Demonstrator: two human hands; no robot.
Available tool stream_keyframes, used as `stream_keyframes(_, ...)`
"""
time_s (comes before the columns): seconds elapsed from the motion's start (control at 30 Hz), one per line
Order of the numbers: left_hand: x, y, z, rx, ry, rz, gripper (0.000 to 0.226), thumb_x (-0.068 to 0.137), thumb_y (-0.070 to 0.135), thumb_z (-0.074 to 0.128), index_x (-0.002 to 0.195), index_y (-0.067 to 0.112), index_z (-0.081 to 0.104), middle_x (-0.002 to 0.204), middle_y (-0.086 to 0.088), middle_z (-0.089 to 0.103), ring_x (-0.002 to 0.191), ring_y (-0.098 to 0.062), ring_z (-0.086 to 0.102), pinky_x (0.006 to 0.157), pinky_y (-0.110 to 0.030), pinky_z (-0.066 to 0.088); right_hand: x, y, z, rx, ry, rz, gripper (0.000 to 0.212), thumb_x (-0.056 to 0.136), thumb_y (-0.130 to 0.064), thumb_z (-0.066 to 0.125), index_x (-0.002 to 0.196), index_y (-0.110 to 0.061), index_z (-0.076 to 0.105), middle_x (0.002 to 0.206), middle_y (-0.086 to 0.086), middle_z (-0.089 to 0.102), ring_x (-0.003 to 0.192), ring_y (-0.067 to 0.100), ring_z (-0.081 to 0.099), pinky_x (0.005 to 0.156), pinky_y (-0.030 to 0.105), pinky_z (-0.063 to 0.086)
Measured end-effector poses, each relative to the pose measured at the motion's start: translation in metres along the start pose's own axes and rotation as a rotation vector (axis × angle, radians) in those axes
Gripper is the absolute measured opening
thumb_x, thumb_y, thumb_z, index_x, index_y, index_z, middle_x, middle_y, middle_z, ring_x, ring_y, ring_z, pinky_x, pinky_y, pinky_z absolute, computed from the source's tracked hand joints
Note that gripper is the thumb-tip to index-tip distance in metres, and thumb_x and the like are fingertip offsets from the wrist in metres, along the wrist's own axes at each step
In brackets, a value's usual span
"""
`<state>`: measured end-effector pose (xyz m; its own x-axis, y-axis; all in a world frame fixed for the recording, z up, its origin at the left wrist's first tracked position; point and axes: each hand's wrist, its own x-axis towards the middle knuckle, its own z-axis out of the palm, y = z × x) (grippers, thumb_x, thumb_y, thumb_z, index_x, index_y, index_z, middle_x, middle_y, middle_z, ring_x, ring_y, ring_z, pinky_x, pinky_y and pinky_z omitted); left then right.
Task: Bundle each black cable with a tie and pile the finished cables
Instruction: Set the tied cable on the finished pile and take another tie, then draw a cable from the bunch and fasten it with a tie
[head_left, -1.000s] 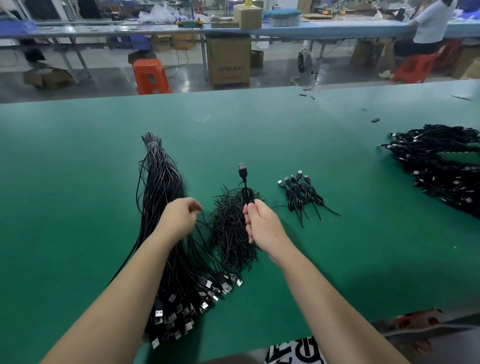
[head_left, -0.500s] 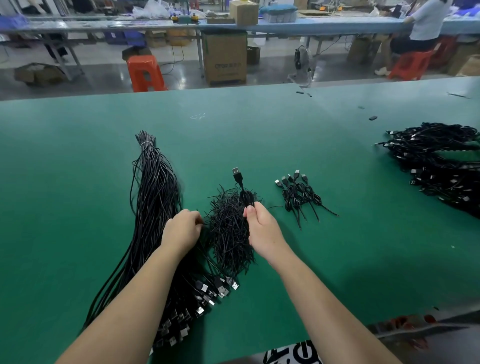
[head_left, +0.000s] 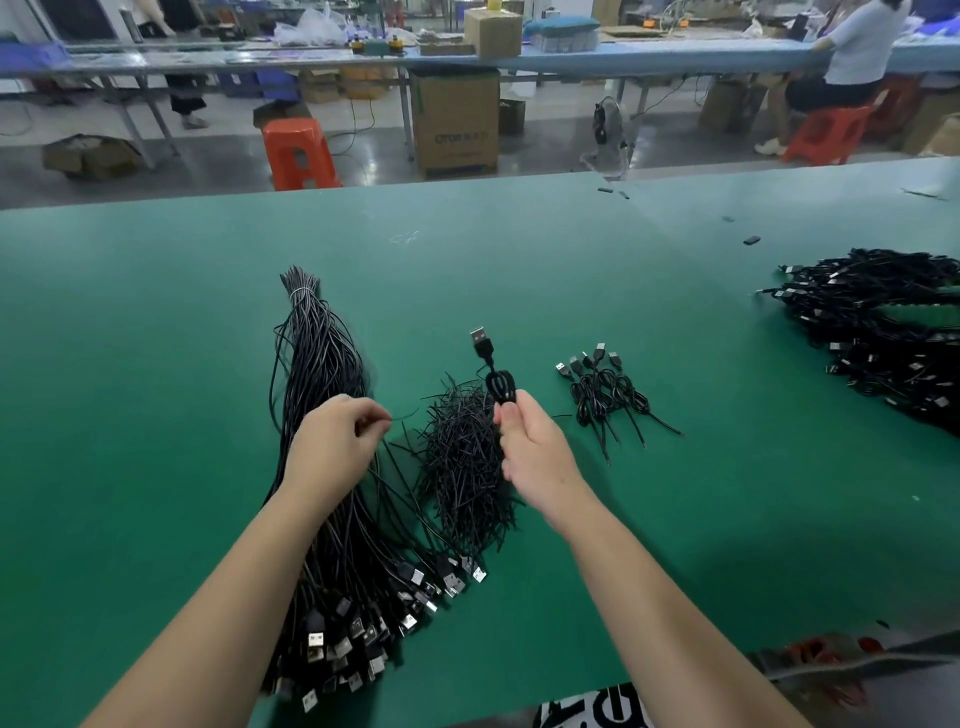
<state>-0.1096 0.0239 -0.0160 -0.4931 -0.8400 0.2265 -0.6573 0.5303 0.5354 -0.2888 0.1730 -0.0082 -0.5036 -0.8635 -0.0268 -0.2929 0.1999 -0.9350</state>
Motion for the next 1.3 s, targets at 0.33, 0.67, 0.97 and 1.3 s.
stream_keyframes(0.33,-0.023,0.075,-0.009,-0.704,-0.088,-0.052,0.01,0.09,0.018,0.073,0.085,0.024,0.078,0.053,0.012,0.051,0.046,-0.004,0.032,0.043,-0.015,0.025,-0.005,-0.012,0.02,0.2,-0.207,-0.012,0.025,0.094,-0.049,0.038,0.108,-0.036,0.054,0.065,-0.013,0.045,0.05,0.007,0.044,0.058,0.041,0.047)
stream_keyframes(0.67,-0.03,0.078,-0.006,-0.562,-0.116,-0.016,0.013,0.088,0.011,0.072,0.084,0.022,0.077,0.077,0.002,0.071,0.065,-0.008,0.056,0.065,-0.027,0.046,-0.012,-0.017,0.017,0.33,-0.133,-0.027,0.029,0.106,-0.029,0.038,0.092,-0.032,0.064,0.058,-0.019,0.042,0.049,0.007,0.035,0.053,0.038,0.037)
stream_keyframes(0.97,-0.037,0.075,-0.005,0.265,0.336,0.714,0.008,0.087,-0.001,0.062,0.087,0.005,0.068,0.092,-0.012,0.064,0.085,-0.034,0.06,0.072,-0.044,0.051,-0.009,-0.016,0.016,0.284,-0.123,0.076,0.032,0.105,-0.03,0.042,0.075,-0.019,0.042,0.055,-0.01,0.039,0.044,0.011,0.039,0.056,0.04,0.04)
stream_keyframes(1.3,-0.035,0.075,-0.019,0.019,0.141,0.628,0.011,0.095,0.017,0.059,0.088,0.017,0.068,0.082,0.012,0.069,0.076,-0.01,0.063,0.079,-0.042,0.042,-0.012,-0.021,0.007,0.368,-0.421,0.187,0.024,0.103,-0.026,0.036,0.081,-0.018,0.043,0.058,-0.006,0.028,0.046,0.01,0.017,0.04,0.026,0.015)
